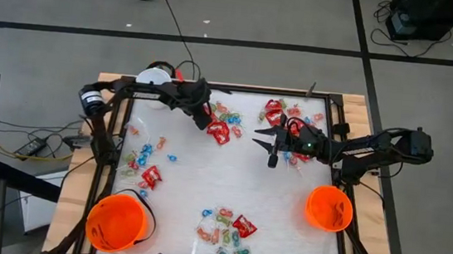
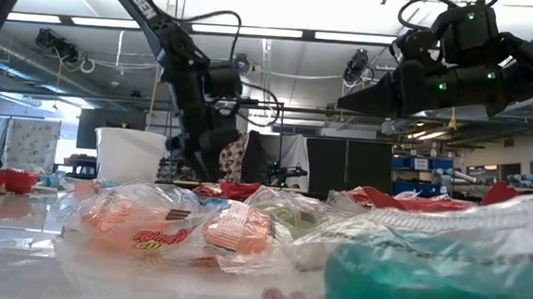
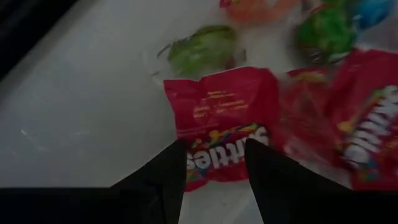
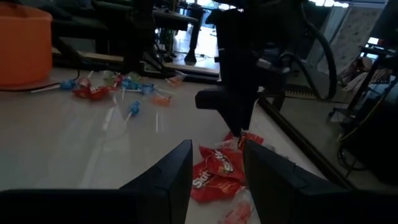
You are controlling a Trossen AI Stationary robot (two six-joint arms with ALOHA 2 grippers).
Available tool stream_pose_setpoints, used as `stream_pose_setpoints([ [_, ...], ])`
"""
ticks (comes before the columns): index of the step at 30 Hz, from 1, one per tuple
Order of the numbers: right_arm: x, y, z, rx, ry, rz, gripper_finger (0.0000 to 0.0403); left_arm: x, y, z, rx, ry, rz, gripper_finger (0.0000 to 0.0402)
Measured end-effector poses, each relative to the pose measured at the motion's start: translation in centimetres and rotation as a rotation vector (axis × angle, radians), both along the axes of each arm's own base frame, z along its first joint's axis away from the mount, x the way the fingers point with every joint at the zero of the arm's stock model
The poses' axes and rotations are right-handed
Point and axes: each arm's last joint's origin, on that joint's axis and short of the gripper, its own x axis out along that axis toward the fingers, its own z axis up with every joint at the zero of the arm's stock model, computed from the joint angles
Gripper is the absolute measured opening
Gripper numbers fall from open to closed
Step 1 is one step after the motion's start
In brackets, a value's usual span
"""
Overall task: Sort candy by brand, put in halloween buckets
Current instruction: Put the skittles into the white bucket
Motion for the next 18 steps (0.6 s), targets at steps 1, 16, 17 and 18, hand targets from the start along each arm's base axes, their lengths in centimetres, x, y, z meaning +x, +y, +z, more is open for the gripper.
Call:
stream_pose_setpoints([
  [1, 0.0, 0.0, 0.0, 0.0, 0.001, 0.0, 0.0153, 0.0, 0.1, -0.3, -0.006, 0.009, 0.002, 0.0167],
  [16, 0.0, 0.0, -0.1, 0.003, 0.014, 0.0, 0.0153, 0.3, -1.1, 0.5, 0.003, 0.003, 0.025, 0.0012],
  [17, 0.0, 0.0, -0.2, 0.0, 0.018, -0.001, 0.0153, 0.4, -1.4, 1.0, 0.017, -0.01, 0.02, 0.0011],
  [18, 0.0, 0.0, -0.2, 0.0, 0.023, -0.002, 0.0153, 0.4, -1.7, 1.6, 0.035, -0.018, 0.016, 0.0009],
])
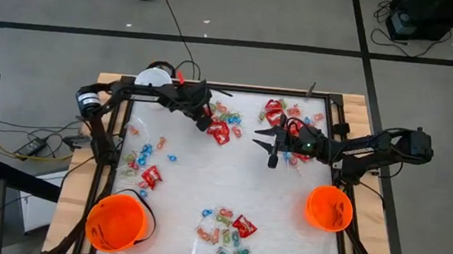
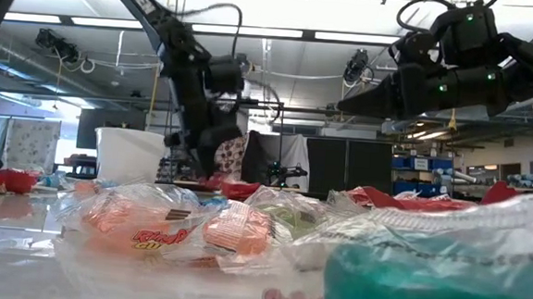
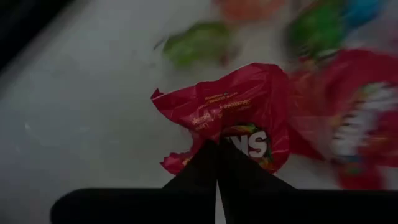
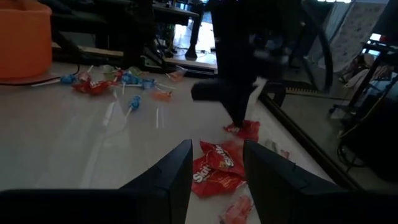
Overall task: Sort candy by brand, put in halloween buckets
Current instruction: Put the skittles into the white bucket
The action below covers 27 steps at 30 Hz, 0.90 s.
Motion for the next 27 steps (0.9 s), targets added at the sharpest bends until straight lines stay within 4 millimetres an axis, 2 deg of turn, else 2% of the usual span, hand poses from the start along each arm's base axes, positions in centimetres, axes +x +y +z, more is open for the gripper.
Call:
stream_pose_setpoints([
  [4, -0.1, -0.3, 0.0, 0.002, 0.003, -0.012, 0.0153, -0.8, -0.6, 2.5, 0.084, -0.009, 0.004, 0.0004],
  [10, -0.1, -0.3, -0.1, 0.028, -0.001, -0.017, 0.0153, -4.4, -0.1, 6.6, 0.178, 0.004, 0.108, 0.0005],
  [13, -0.1, -0.3, -0.1, 0.032, -0.001, -0.017, 0.0153, -6.3, 0.2, 8.0, 0.186, 0.013, 0.157, 0.0005],
  [22, -0.1, -0.3, -0.1, 0.028, 0.0, -0.018, 0.0153, -11.0, 1.4, 10.4, 0.27, 0.081, 0.347, 0.0005],
  [27, -0.1, -0.3, -0.1, 0.028, 0.0, -0.02, 0.0153, -12.9, 2.8, 10.3, 0.259, 0.128, 0.442, 0.0007],
])
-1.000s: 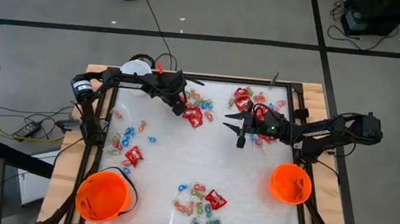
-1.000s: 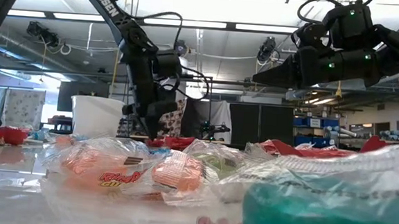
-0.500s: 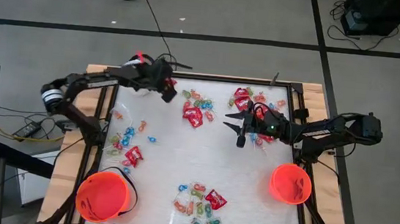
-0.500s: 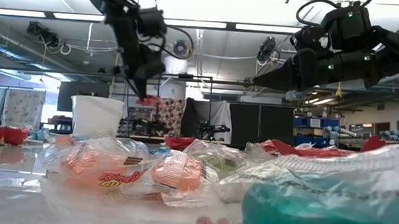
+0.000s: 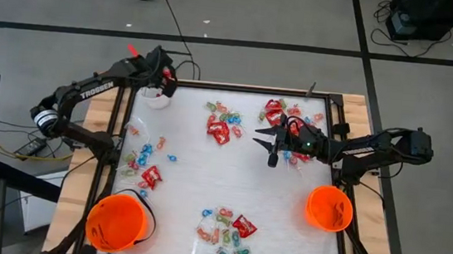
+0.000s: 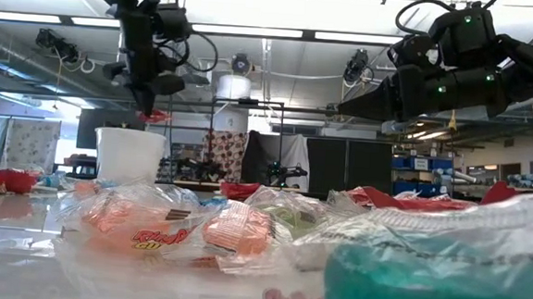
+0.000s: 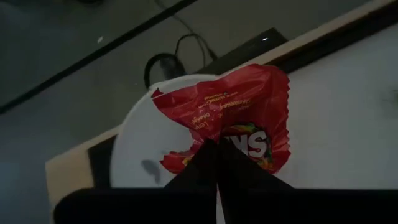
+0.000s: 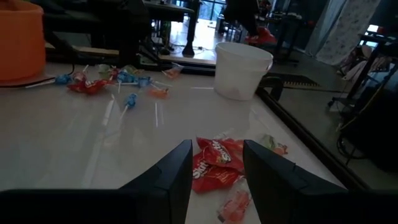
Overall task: Sort candy by brand, put in halloween buckets
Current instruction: Put the skittles into the white bucket
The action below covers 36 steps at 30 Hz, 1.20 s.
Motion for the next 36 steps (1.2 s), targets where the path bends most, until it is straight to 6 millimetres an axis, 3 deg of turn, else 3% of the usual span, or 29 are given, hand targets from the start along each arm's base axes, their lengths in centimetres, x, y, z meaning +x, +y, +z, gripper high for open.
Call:
stream_pose_setpoints([
  [5, 0.0, 0.0, 0.0, 0.0, 0.0, 0.0, 0.0153, -0.6, 0.7, -0.5, -0.034, 0.017, 0.032, 0.0033],
  [16, 0.0, 0.0, 0.0, -0.003, 0.002, 0.0, 0.0154, -0.3, 0.3, -0.8, -0.136, -0.077, -0.029, 0.0147],
  [22, -0.1, -0.4, 0.0, 0.0, -0.003, -0.019, 0.0154, 3.8, -1.9, -0.1, -0.174, -0.285, -0.356, 0.0151],
  [29, -0.1, -0.6, 0.0, 0.021, -0.007, -0.028, 0.0154, 8.4, -5.8, 0.8, -0.095, -0.395, -0.601, 0.0151],
  [36, -0.1, -0.5, 0.0, 0.023, -0.007, -0.025, 0.0153, 12.4, -9.1, -1.4, -0.109, -0.343, -0.794, 0.0152],
])
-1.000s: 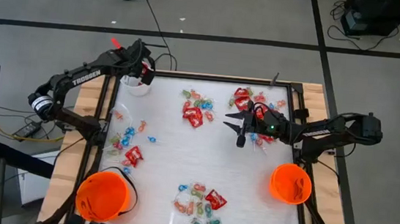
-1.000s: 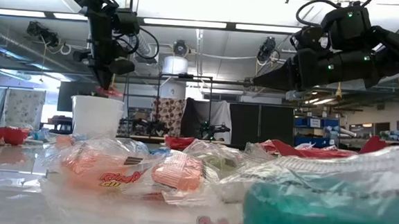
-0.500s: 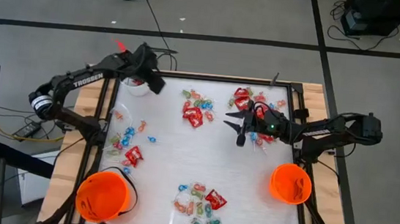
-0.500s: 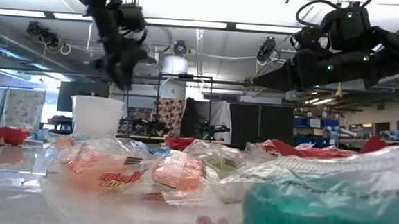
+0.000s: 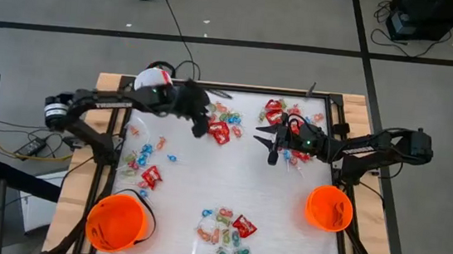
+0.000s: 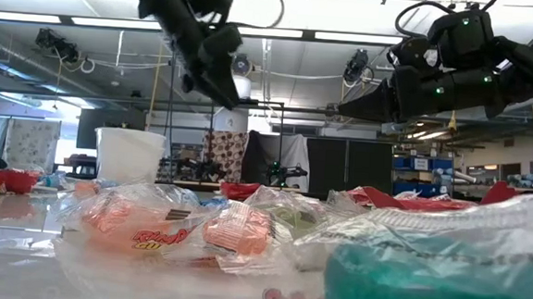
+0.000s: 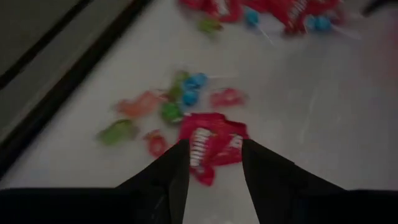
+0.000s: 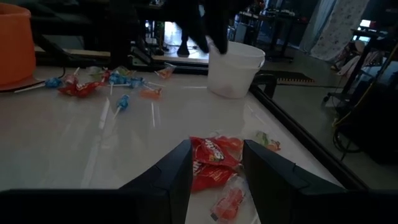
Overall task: Sort candy by brand, put in halloween buckets
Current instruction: Put the skittles into the white bucket
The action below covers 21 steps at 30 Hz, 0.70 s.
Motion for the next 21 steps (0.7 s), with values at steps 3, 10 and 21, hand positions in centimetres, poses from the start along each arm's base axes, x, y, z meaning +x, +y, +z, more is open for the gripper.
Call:
stream_pose_setpoints([
  [3, 0.0, 0.0, 0.0, 0.003, -0.001, 0.0, 0.0154, 1.7, -0.8, -1.5, 0.01, 0.02, -0.019, 0.0152],
  [10, 0.0, 0.0, 0.1, 0.001, -0.007, 0.0, 0.0153, 5.1, -0.9, -6.1, -0.011, 0.041, -0.027, 0.0152],
  [21, 0.1, 0.1, 0.3, -0.005, -0.032, 0.003, 0.0153, 6.8, 0.5, -11.1, -0.077, 0.069, 0.014, 0.0152],
])
